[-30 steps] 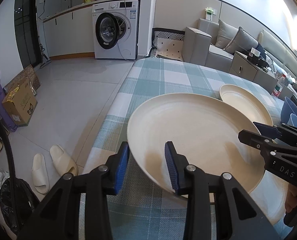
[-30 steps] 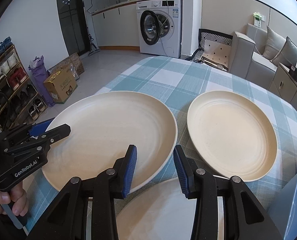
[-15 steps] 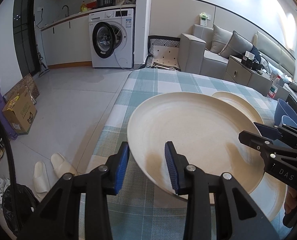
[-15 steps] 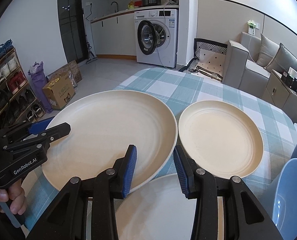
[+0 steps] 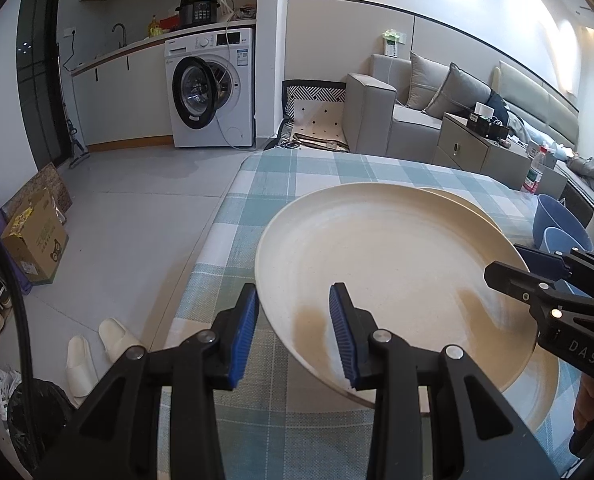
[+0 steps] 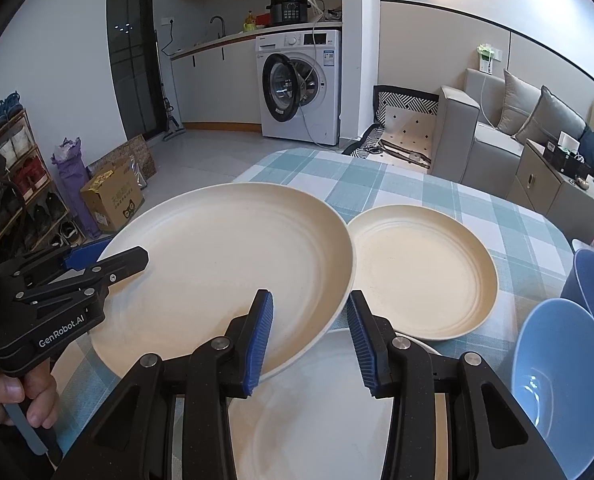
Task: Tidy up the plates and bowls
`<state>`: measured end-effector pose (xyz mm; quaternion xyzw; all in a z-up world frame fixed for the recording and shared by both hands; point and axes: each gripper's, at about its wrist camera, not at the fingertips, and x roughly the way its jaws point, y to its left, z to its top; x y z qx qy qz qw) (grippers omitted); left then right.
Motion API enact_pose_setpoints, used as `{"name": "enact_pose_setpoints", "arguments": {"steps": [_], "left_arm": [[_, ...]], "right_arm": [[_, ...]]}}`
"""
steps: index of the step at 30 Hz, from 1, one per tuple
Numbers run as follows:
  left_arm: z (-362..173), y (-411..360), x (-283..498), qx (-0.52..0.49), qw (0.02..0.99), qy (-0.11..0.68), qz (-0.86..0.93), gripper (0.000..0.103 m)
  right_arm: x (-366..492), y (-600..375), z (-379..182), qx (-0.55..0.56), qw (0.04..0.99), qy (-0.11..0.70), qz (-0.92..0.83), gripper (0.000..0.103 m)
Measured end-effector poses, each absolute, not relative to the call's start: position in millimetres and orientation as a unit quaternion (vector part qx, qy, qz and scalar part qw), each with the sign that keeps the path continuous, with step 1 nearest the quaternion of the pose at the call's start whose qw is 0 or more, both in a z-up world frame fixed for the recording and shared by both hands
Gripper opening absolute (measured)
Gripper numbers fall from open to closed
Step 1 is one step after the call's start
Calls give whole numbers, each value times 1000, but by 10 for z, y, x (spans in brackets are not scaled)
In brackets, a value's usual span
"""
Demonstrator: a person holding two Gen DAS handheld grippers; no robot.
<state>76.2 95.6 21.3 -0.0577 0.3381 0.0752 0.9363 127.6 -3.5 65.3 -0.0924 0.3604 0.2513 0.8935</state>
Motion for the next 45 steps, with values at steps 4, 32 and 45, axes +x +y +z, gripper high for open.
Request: {"name": "enact_pose_setpoints", "arguments": {"steps": [4, 32, 45], "left_arm": [[244, 895, 734, -50, 938, 337, 68, 35], [303, 558, 676, -23, 941, 338, 26, 35], [257, 345, 700, -4, 939, 344, 9, 35]], "right_arm": [[1235, -109, 714, -84, 897, 356, 247, 40], [915, -539, 826, -44, 910, 351, 217, 40], [759, -749, 807, -33, 915, 349, 198, 40]]}}
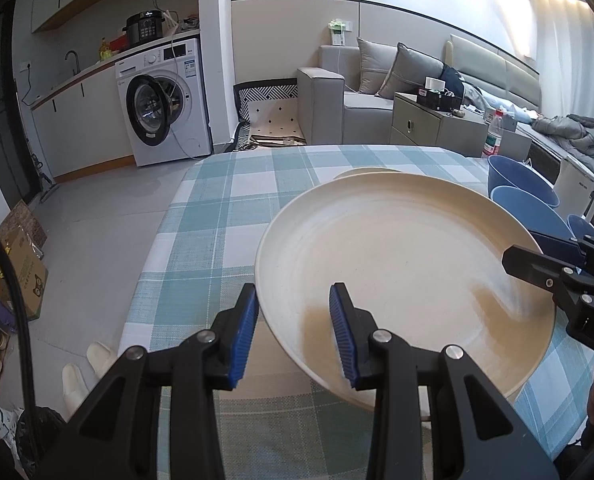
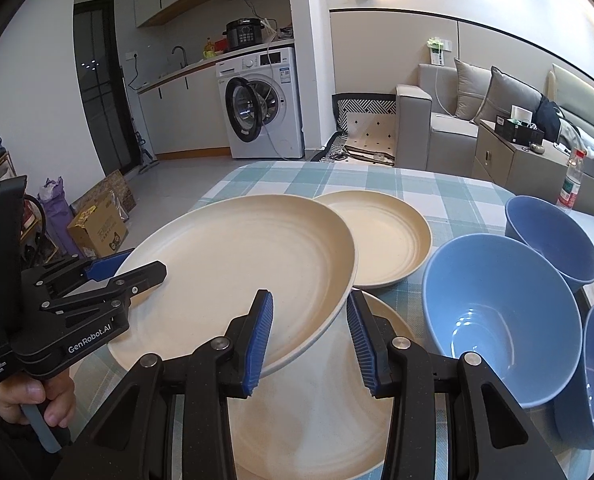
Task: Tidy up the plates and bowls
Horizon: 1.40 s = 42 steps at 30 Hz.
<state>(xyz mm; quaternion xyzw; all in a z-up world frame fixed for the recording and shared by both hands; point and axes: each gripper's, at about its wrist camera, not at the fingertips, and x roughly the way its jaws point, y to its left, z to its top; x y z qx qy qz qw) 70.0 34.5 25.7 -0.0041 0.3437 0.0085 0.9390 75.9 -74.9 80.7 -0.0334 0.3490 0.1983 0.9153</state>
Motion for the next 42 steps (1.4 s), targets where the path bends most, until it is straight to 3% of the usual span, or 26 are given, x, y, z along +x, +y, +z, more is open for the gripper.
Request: {"name": "enact_pose_setpoints", "arguments": {"steps": [42], "left_arm": [[59, 59, 745, 21, 931, 364, -16, 35]], "right_arm": [[536, -973, 545, -30, 915, 366, 169, 40]]}}
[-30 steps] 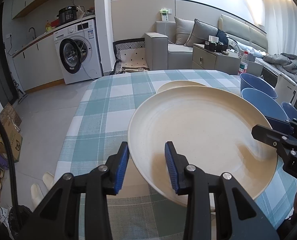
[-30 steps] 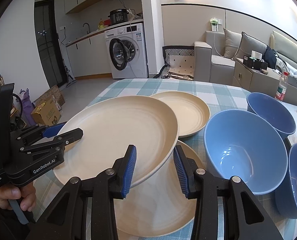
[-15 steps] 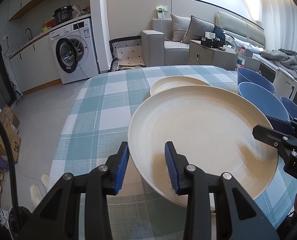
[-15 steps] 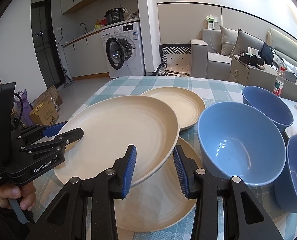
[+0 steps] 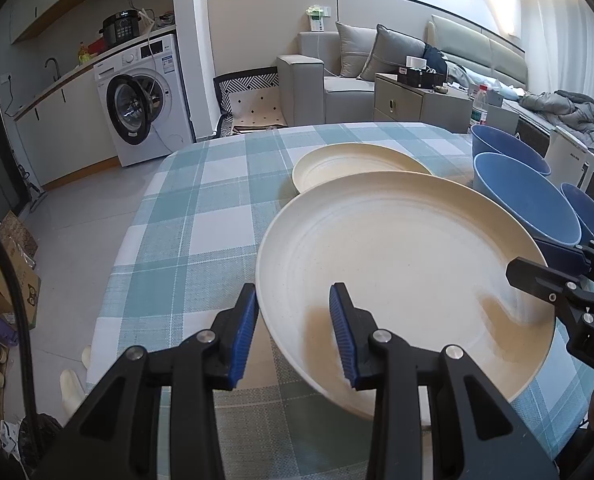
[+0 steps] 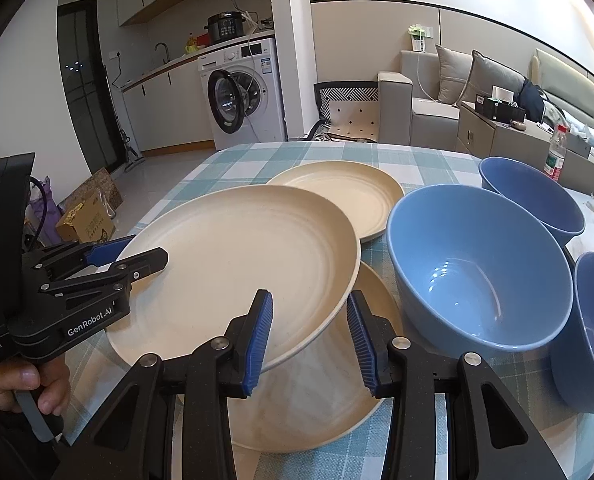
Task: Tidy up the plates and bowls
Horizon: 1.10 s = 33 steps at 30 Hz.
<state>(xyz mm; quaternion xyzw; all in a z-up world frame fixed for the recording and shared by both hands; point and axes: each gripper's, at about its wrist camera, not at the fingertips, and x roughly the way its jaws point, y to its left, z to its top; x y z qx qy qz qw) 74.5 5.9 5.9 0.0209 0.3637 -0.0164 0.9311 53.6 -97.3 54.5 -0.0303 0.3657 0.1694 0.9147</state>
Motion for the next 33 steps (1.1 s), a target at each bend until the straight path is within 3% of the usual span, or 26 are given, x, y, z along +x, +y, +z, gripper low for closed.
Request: {"name": "enact_pose_setpoints", "arguments": {"steps": [33], "left_arm": [[-154, -259, 763, 75, 914, 397, -40, 35]], "right_arm": [[425, -1148, 282, -47, 909, 390, 138, 40]]}}
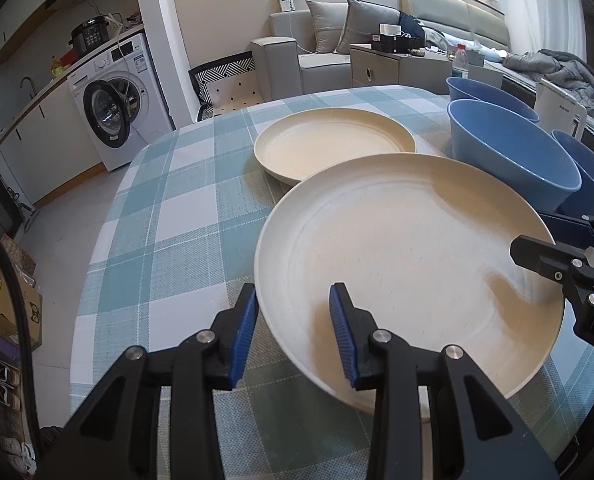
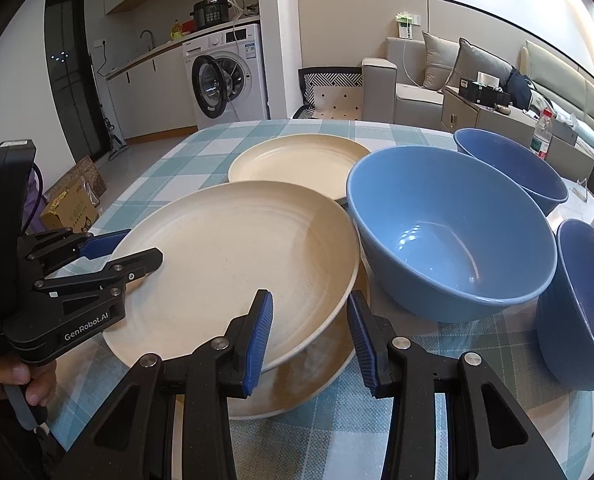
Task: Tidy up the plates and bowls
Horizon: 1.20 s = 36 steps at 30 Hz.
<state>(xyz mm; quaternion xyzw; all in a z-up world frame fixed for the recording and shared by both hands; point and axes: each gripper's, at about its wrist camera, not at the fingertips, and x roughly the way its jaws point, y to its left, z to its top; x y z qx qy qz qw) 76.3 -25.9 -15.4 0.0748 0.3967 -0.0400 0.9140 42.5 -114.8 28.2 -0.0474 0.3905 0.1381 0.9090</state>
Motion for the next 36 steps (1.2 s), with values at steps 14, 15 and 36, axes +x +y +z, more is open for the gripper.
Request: {"name": "enact_pose_setpoints", "arguments": {"steps": [14, 15, 36], "left_arm": [[-222, -304, 772, 91, 907, 408, -38, 35], [-223, -308, 774, 93, 907, 409, -39, 35], [-322, -421, 780, 118, 894, 428, -52, 36]], "right_arm": [[396, -1111, 179, -56, 903, 404, 134, 40], [400, -1113, 180, -56, 903, 404, 134, 40], [408, -1182, 66, -52, 895, 424, 127, 49]]}}
